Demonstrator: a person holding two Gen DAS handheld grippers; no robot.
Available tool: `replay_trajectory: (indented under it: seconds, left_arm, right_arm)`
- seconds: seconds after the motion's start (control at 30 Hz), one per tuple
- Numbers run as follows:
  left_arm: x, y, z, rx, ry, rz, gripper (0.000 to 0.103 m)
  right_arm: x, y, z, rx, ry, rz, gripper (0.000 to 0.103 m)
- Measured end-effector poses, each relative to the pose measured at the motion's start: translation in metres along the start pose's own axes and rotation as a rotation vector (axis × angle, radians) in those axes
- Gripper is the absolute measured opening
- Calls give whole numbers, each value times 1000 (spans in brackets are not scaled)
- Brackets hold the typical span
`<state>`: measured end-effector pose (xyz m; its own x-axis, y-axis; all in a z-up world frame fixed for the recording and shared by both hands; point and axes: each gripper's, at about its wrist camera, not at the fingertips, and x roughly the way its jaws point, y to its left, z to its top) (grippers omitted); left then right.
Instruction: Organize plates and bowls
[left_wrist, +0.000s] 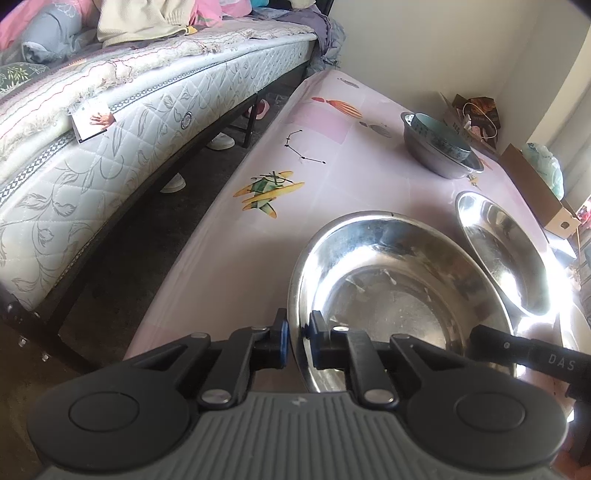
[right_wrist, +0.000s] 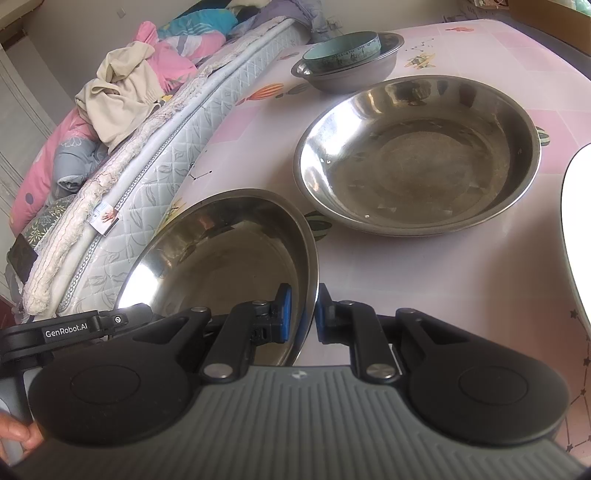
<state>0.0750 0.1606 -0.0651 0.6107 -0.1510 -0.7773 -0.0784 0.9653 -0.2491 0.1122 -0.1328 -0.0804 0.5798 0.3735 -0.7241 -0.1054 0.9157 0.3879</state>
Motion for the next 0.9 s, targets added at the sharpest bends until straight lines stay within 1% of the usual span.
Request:
replay_trajectory:
  seconds: [0.47,0.9]
  left_arm:
    - [-10,-6,-4,43,-45,41,12]
    - [-20,-7,-3,57,-84,54,12]
  right_arm:
    - [-2,7,-1,-33,-10,-10,13]
    - [-6,13,-1,-65,-24,-6,14]
